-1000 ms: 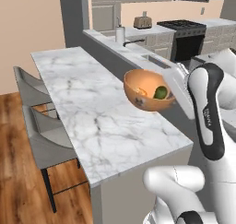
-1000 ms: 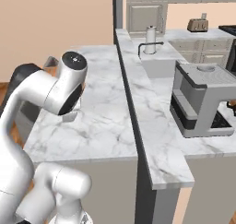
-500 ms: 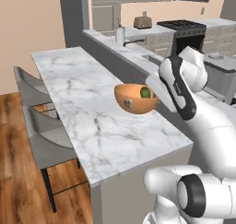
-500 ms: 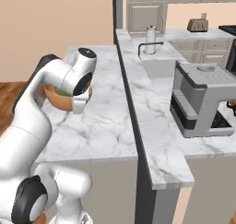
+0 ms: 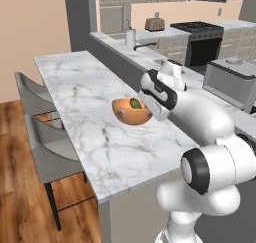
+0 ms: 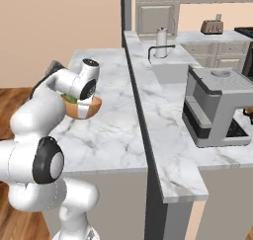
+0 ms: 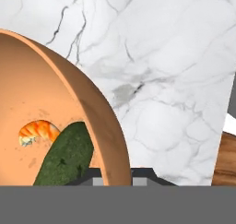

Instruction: The microwave is finished heating the shrimp and cucumber. Take the bowl containing the food and place it on the dining counter.

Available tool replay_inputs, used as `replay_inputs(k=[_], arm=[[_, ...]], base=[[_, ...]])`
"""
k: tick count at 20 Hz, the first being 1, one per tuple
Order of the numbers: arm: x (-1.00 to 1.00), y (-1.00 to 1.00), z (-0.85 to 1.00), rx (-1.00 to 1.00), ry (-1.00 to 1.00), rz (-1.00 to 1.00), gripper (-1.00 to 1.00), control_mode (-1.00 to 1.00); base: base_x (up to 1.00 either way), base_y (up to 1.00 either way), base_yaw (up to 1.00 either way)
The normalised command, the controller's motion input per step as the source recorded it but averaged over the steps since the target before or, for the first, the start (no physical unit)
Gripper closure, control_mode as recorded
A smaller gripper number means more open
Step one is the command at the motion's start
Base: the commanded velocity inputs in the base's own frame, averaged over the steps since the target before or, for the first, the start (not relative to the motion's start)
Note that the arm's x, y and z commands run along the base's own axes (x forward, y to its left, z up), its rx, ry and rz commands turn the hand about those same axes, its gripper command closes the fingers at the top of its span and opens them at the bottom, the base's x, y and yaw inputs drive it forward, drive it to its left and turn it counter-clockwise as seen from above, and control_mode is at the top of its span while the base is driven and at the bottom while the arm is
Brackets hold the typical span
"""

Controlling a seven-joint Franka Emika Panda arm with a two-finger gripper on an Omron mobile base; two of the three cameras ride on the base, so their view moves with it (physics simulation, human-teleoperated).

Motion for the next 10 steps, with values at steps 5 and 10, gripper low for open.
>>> replay_inputs(k=[5, 10], arm=[[0.94, 0.3, -0.95, -0.05, -0.09, -0.12, 1.0, -1.0], [0.92, 0.27, -0.62, -0.12, -0.08, -0.13, 1.0, -1.0]], base=[[0.0, 0.0, 0.0], [0.0, 0.0, 0.0]])
